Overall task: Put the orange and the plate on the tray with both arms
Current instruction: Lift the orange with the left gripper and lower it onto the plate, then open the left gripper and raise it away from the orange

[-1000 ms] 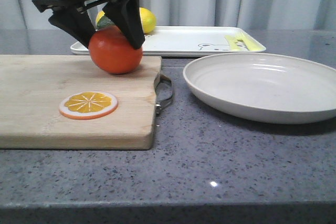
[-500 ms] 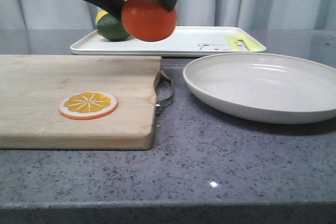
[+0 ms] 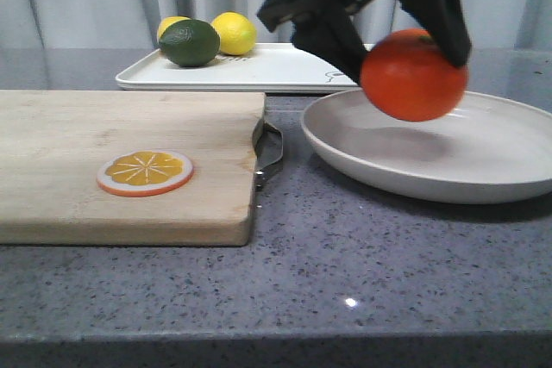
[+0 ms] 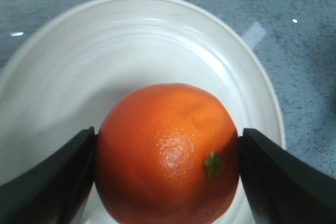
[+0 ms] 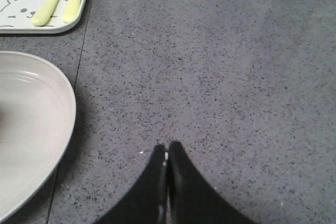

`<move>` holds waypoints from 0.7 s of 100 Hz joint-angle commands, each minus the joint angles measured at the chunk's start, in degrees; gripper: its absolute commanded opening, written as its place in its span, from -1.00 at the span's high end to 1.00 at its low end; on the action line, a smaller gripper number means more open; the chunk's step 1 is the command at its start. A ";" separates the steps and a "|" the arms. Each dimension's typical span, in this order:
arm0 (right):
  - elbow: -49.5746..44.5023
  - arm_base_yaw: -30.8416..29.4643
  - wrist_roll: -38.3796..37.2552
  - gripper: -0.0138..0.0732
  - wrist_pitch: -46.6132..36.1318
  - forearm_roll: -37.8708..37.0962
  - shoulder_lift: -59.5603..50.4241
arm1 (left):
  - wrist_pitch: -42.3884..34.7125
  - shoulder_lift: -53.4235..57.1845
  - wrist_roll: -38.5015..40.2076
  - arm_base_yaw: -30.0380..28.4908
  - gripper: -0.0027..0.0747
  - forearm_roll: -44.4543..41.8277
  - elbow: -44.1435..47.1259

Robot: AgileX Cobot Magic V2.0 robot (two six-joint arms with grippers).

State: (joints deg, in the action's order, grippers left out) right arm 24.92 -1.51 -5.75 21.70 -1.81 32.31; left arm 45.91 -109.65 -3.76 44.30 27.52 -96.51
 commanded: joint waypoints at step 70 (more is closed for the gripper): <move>2.11 -0.22 0.19 0.83 -1.90 -0.34 0.41 | 0.51 -1.52 -2.59 1.88 -0.59 0.21 -6.02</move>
State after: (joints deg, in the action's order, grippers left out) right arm 24.92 -1.51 -5.75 23.32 -1.81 32.31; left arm 47.16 -114.50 -5.99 46.19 27.12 -99.54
